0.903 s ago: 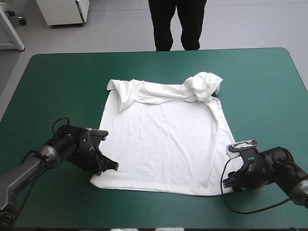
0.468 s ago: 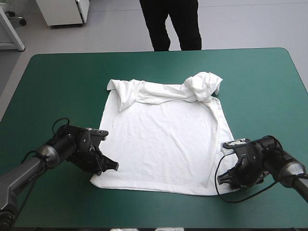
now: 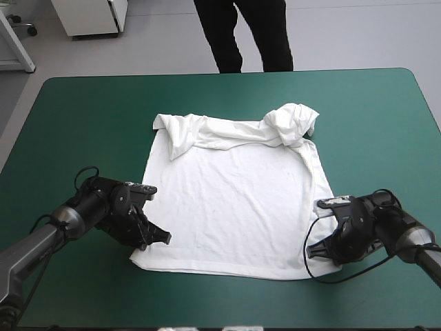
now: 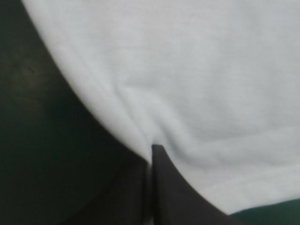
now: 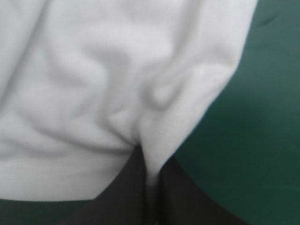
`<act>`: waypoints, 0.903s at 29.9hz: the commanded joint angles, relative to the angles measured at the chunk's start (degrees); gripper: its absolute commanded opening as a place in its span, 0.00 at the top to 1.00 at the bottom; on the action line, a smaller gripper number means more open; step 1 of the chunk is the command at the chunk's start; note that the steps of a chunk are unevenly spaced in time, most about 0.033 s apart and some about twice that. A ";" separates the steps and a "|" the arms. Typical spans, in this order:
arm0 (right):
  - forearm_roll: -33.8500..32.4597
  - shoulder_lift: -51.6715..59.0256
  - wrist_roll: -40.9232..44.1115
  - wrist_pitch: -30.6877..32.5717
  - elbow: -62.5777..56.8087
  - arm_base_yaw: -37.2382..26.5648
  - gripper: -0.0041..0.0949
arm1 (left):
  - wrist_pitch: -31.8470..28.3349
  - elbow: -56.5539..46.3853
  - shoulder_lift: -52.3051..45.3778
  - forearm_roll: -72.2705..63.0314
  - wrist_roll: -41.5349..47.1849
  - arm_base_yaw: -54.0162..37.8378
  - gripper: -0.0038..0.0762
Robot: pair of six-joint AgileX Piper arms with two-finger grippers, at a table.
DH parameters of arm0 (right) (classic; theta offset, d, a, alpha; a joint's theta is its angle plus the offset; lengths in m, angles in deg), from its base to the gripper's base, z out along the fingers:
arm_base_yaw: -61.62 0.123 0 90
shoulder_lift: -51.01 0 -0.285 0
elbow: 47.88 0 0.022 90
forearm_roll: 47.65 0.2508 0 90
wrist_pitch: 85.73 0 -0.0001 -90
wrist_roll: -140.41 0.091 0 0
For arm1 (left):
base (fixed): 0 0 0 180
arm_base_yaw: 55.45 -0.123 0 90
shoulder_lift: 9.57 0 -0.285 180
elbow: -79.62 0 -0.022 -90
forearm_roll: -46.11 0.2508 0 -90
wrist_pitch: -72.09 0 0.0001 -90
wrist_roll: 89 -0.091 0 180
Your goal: Fold the cloth
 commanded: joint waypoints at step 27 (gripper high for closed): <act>-5.63 15.18 -0.60 2.37 67.27 -0.06 0.98 | -6.43 57.26 -21.10 1.79 -5.68 0.41 0.96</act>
